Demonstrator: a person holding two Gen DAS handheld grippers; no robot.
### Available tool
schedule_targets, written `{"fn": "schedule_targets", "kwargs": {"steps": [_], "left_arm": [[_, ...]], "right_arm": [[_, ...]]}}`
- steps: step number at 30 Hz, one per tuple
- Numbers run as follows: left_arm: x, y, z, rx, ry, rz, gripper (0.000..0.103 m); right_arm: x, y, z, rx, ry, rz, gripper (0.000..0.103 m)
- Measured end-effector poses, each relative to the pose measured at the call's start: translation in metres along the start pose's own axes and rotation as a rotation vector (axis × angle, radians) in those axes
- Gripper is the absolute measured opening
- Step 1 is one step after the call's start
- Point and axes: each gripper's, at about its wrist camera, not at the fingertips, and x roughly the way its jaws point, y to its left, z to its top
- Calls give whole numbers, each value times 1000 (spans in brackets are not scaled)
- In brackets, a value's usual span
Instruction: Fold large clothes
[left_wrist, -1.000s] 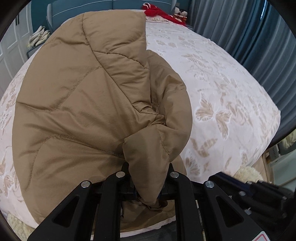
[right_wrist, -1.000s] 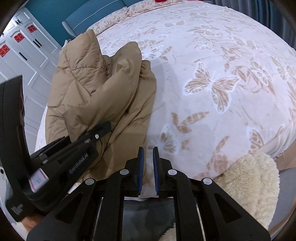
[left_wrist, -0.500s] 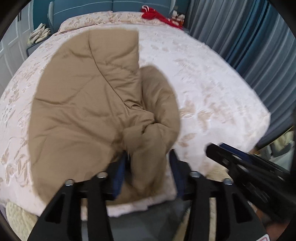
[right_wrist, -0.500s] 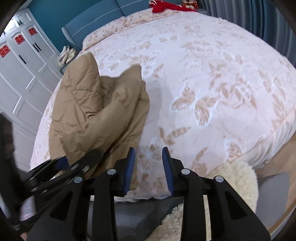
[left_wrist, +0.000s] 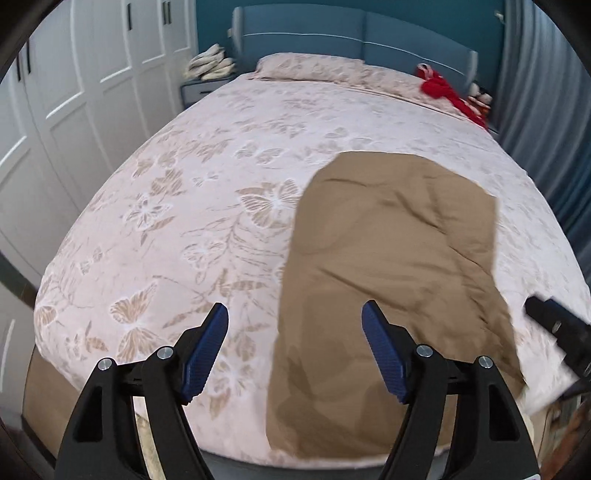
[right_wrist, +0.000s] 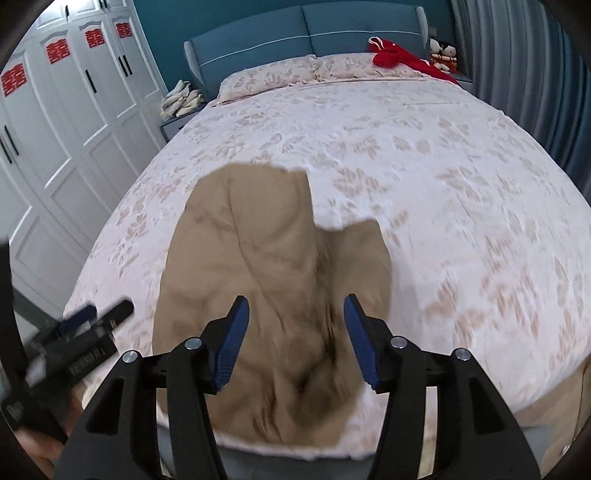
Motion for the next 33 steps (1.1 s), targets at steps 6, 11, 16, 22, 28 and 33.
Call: {"fn": "schedule_targets", "kwargs": {"steps": [6,11,16,22,28,33], "left_arm": [[19,-12,9,7,10,21,70],[39,-24,19,22,28,22,70],[53,-39,22,42,45,13,70],[69,-57,19,73,50,10,73],[84,-68,14,94,34,20,77],[97,-74,5,105,12,36,87]], "right_arm": [[56,-5,31,55,56,-56,52],[94,-12,27,69,119,-68,39],[103,-20,18,52,125,-77,5],[119,-40,0,68,148,-148,1],[137,-42,-17,20,154,-198,0],[149,-47,-30,27,145,-198,0]]}}
